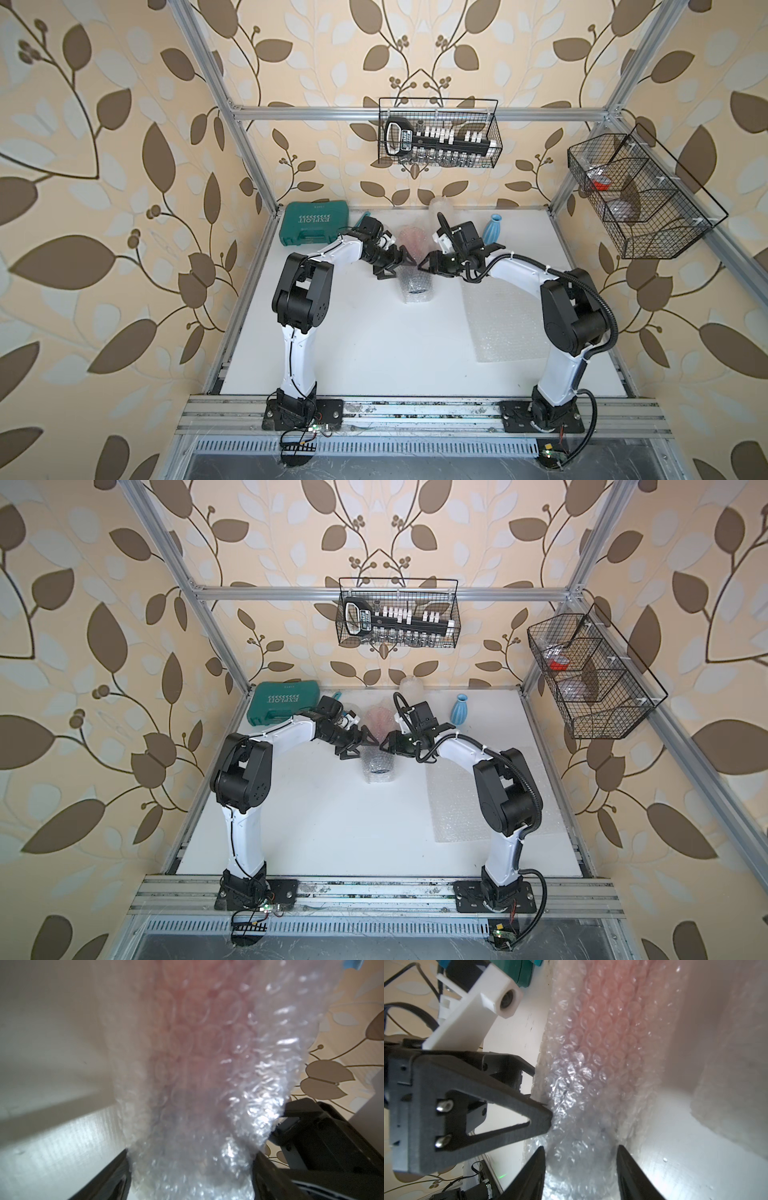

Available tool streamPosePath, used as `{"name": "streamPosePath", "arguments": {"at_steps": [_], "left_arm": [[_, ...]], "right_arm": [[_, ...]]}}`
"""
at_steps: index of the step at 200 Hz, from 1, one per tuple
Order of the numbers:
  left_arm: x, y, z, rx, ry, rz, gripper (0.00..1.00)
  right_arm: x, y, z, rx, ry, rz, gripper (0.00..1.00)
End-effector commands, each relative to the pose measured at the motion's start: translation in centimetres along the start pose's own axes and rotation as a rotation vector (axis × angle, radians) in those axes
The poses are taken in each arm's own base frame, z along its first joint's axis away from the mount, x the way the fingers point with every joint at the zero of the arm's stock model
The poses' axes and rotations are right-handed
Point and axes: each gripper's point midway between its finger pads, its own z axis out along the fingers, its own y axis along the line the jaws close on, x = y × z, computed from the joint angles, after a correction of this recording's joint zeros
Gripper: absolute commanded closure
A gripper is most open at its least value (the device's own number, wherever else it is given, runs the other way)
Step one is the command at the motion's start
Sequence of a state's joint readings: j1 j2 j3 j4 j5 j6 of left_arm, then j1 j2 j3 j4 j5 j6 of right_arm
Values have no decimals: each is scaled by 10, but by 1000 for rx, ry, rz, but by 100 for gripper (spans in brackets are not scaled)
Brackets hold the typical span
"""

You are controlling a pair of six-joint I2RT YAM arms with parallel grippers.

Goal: Unwrap the vase from the bubble wrap
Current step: Move the bubble wrap to the center of the board.

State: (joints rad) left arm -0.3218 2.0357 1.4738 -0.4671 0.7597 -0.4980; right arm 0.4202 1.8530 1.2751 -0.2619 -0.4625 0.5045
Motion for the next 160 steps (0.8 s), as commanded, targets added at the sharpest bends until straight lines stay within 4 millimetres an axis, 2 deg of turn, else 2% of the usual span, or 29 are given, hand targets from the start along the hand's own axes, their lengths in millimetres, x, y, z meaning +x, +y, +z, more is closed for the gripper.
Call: {"name": "streamPosePath", "arguments": {"at_steps": [1, 46, 67, 91, 118, 138, 160], "left_arm": [[31, -3, -8, -2, 48, 7, 14], [73, 9, -16, 2, 79, -23, 14], [85, 8, -25, 4, 72, -18, 14], [94, 5, -34, 4, 63, -3, 14], [102, 0, -39, 25, 81, 3, 13], [105, -6, -41, 52, 87, 9, 14], [105, -9, -45, 49, 80, 26, 13]], "right_arm": [[32, 6, -2, 18, 48, 0, 47], [70, 26, -9, 1, 80, -23, 48], [76, 34, -18, -4, 68, -35, 48], [71, 37, -32, 6, 26, -43, 45], [57, 35, -41, -2, -13, -29, 43], [48, 34, -40, -19, -8, -30, 42], [44, 33, -30, -20, 27, -32, 41]]}}
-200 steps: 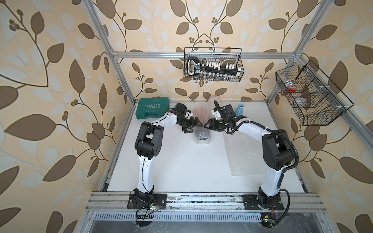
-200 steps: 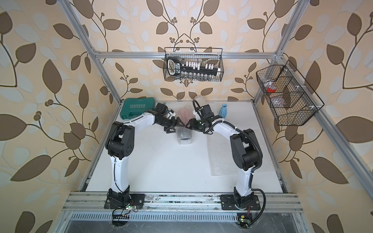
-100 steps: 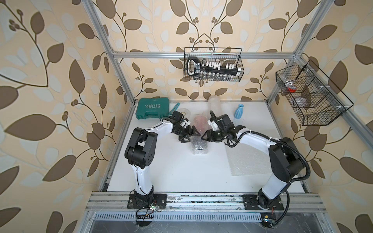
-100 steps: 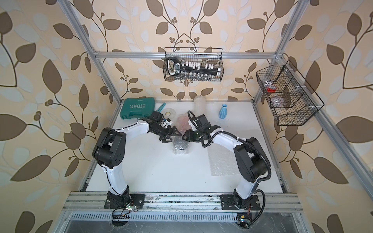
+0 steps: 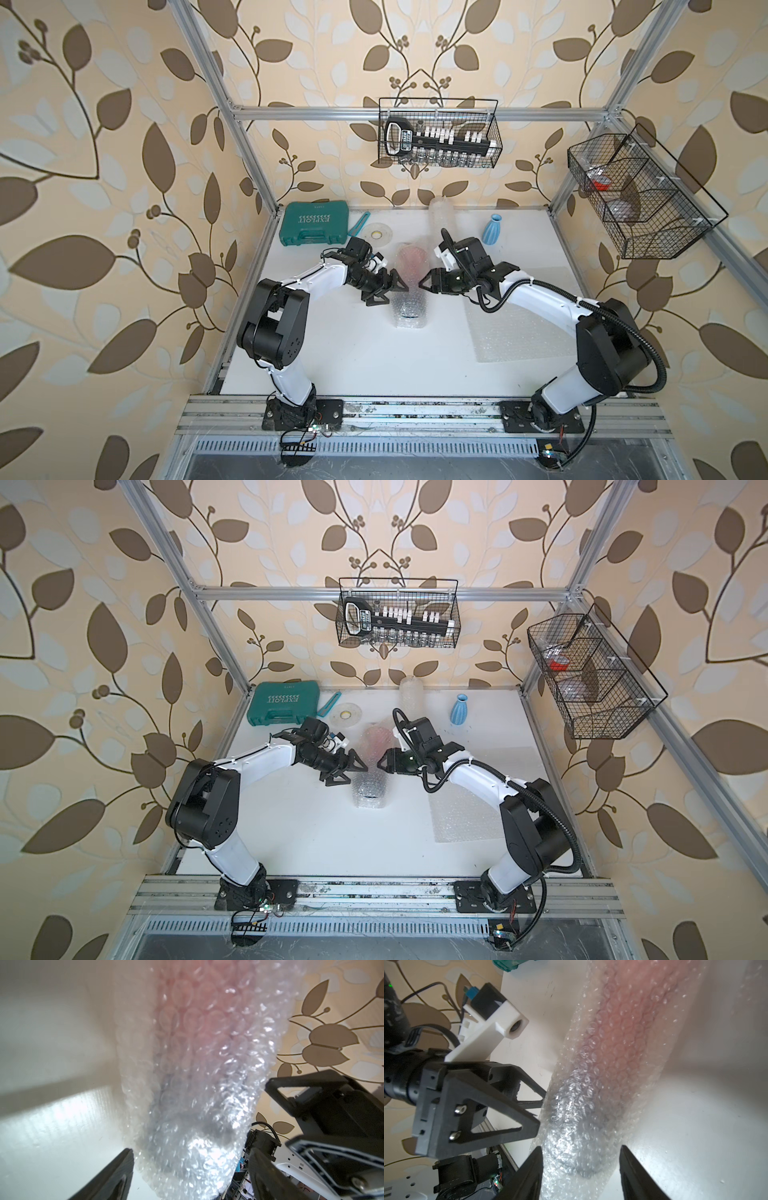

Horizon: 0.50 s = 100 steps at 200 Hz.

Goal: Unwrap the vase from the bubble wrap
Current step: Move the bubble wrap to the center of the board, then adjust the bubble wrap at the center of the board.

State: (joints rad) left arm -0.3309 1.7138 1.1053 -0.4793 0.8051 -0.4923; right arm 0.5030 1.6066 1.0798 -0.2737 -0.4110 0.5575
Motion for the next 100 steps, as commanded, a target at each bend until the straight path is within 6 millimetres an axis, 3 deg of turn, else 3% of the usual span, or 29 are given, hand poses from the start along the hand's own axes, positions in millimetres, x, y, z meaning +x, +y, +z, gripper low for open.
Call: {"name": "streamPosePath", "arguments": {"at_steps": [1, 52, 81, 100], "left_arm": [[13, -16, -9, 31, 13, 57, 14], [11, -21, -17, 20, -14, 99, 13], [8, -18, -25, -23, -43, 111, 11], [3, -13, -32, -39, -70, 100, 11]], "right_arm": [[-6, 4, 9, -15, 36, -9, 41], [0, 10, 36, -48, 121, -30, 41], [7, -7, 46, 14, 148, -21, 41], [7, -28, 40, 117, 132, -11, 42]]}}
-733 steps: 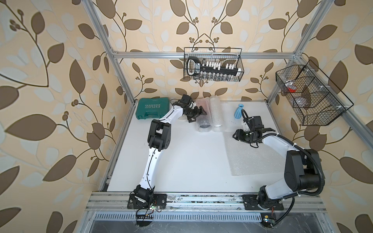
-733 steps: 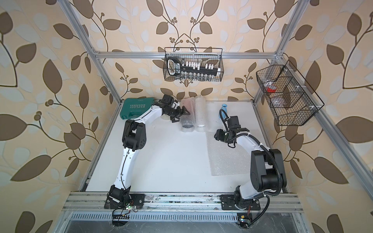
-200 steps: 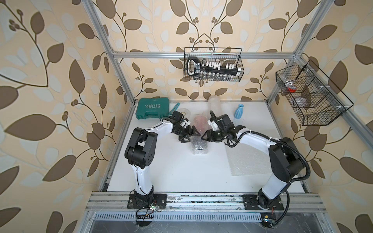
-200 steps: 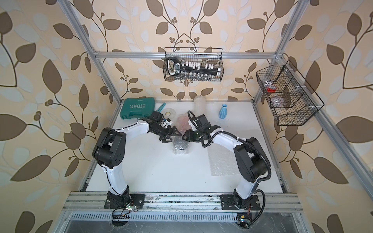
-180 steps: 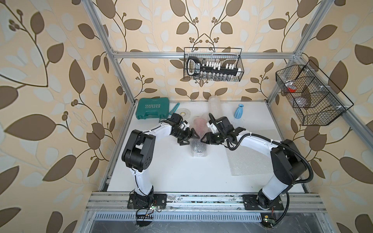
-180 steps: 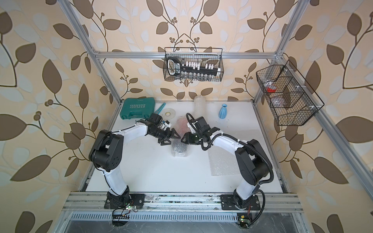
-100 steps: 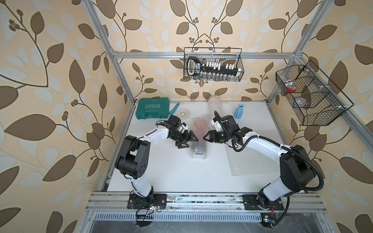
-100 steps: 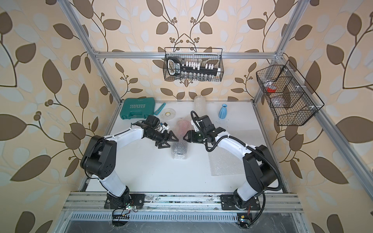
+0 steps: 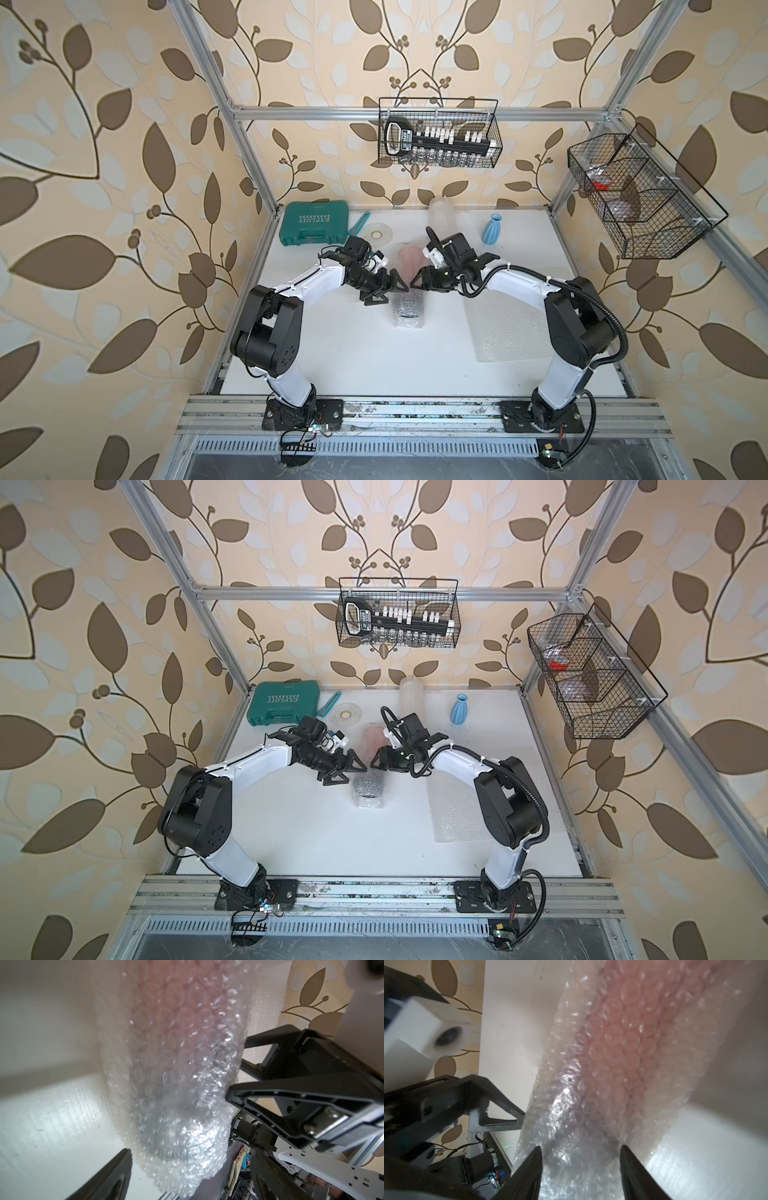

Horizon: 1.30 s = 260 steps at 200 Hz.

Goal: Unwrap the vase from the bubble wrap
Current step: Adjust the bubble wrap at the center of the board.

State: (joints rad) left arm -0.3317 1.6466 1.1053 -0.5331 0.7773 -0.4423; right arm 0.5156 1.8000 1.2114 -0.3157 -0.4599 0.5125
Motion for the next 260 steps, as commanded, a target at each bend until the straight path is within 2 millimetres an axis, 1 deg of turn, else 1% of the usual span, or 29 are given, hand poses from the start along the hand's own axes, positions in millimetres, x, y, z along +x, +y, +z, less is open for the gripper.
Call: {"name": "streamPosePath", "arguments": {"at_steps": [1, 33, 49, 63, 79, 102, 125, 180, 207, 219, 225, 234, 260], "left_arm": [[-5, -4, -18, -21, -50, 39, 11], [-19, 9, -31, -58, -104, 5, 10], [-27, 16, -33, -75, -122, -15, 9], [-33, 22, -30, -80, -130, -38, 9], [-39, 21, -24, -48, -128, -55, 8], [-47, 11, -15, 47, -113, -58, 8], [-50, 0, -5, 124, -89, -46, 7], [-54, 1, 29, 138, -53, -76, 7], [-53, -8, 45, 161, -22, -65, 10], [-53, -11, 48, 163, -19, -61, 13], [-53, -13, 47, 167, -23, -61, 15], [-53, -14, 45, 166, -31, -59, 17], [-53, -21, 37, 174, -52, -35, 26]], "right_arm": [[6, -23, -2, 120, 18, 6, 42], [15, -54, -15, 237, 14, 33, 43], [19, -63, -19, 272, 20, 32, 43], [23, -70, -22, 308, 28, 34, 43], [26, -78, -24, 349, 37, 37, 44], [30, -81, -25, 365, 45, 38, 44], [30, -82, -26, 374, 46, 36, 45], [37, -82, -23, 355, 69, 36, 45], [40, -80, -22, 335, 75, 37, 46], [40, -77, -21, 319, 75, 39, 45], [40, -75, -21, 307, 75, 40, 45], [42, -72, -18, 287, 81, 44, 45], [44, -54, -11, 206, 94, 37, 46]]}}
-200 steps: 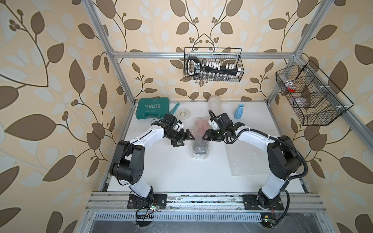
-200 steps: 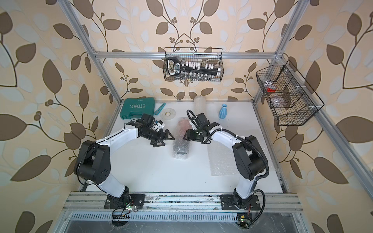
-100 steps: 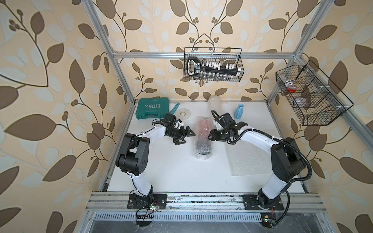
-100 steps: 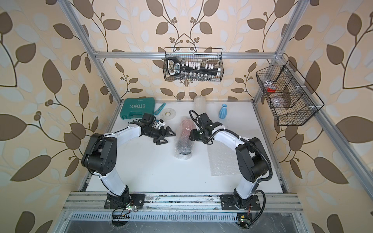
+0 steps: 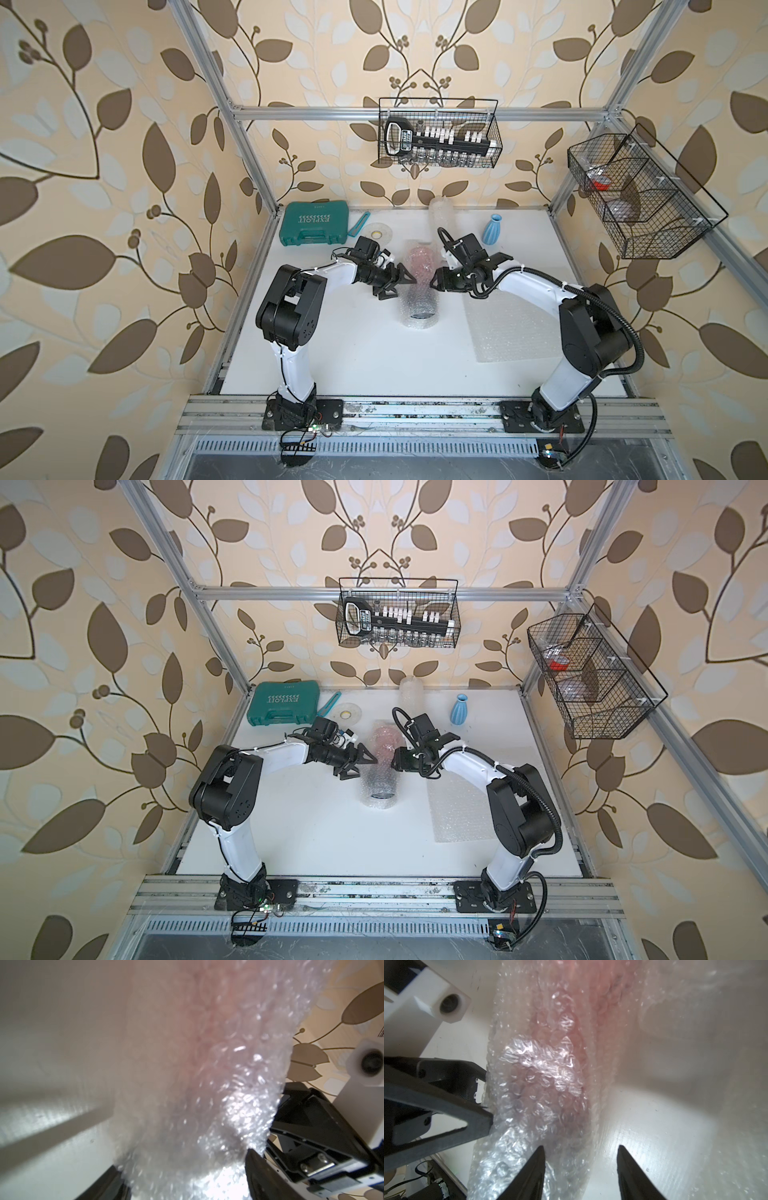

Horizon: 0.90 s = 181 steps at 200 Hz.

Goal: Unwrap the vase from the bubble wrap
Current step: Adjust the bubble wrap at the center of the board.

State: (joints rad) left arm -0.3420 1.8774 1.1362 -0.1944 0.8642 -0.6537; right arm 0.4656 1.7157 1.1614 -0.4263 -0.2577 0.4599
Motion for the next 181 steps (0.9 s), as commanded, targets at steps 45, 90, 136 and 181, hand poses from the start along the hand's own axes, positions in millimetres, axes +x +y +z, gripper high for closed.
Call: {"name": "streamPosePath", "arguments": {"at_steps": [45, 90, 136, 181], "left_arm": [[6, -40, -24, 41, -53, 104, 30], [23, -40, -44, -4, -98, 122, 34], [43, -32, -58, -43, -123, 135, 34], [55, -30, -56, -27, -81, 131, 34]], "right_arm": [[47, 41, 25, -139, 161, -13, 46], [48, 74, 29, -215, 161, -42, 46], [54, 81, 32, -222, 168, -56, 46], [68, 43, 30, -60, 165, -52, 46]]}}
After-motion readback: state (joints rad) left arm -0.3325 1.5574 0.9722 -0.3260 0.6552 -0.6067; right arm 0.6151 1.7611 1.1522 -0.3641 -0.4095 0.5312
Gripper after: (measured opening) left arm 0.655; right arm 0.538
